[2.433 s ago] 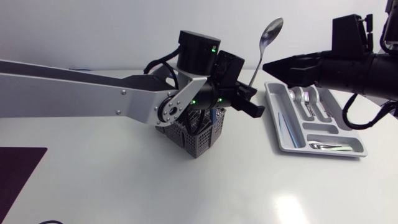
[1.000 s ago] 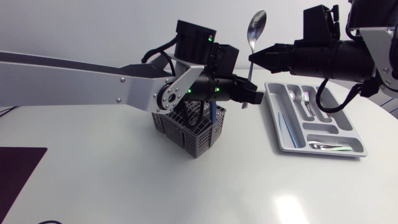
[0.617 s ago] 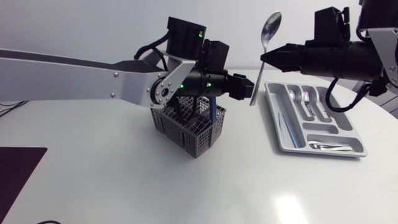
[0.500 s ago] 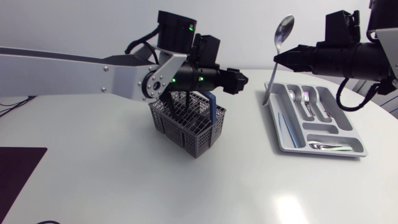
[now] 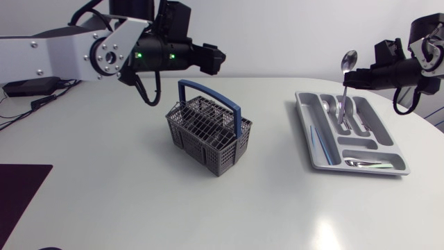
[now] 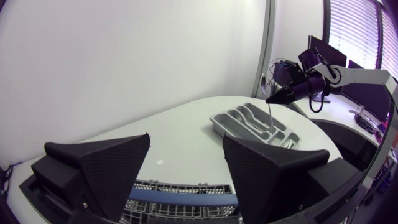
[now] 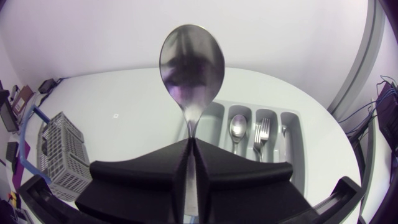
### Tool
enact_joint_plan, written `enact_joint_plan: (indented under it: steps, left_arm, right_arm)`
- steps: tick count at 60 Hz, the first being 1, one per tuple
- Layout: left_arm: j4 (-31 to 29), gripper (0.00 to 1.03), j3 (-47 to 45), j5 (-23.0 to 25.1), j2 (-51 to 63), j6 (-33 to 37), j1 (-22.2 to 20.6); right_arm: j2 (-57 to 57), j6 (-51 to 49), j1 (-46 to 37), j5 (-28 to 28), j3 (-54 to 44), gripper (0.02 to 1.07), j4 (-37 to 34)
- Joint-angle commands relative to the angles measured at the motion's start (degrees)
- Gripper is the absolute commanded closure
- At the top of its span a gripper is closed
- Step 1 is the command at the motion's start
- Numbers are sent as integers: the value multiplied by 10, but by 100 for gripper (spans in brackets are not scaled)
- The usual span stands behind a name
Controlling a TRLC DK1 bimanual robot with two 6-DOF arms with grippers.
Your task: Unload the cutlery basket into the drawer organizer.
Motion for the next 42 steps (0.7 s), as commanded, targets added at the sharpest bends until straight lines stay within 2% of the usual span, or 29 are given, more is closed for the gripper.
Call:
enact_joint_plan:
  steps: [1,24,42]
  left_arm:
    - [8,5,-26,-5,-28,28,18]
    - [57,5,-93,-2,-57,63,106]
    - [86,5,-123,6,-48,74,131]
  right_arm:
    - [47,-26,-6,14,42,101,-16]
    - [208,-34,-11,88,180,101,-59]
    - [290,-29,-19,106,216,101,-63]
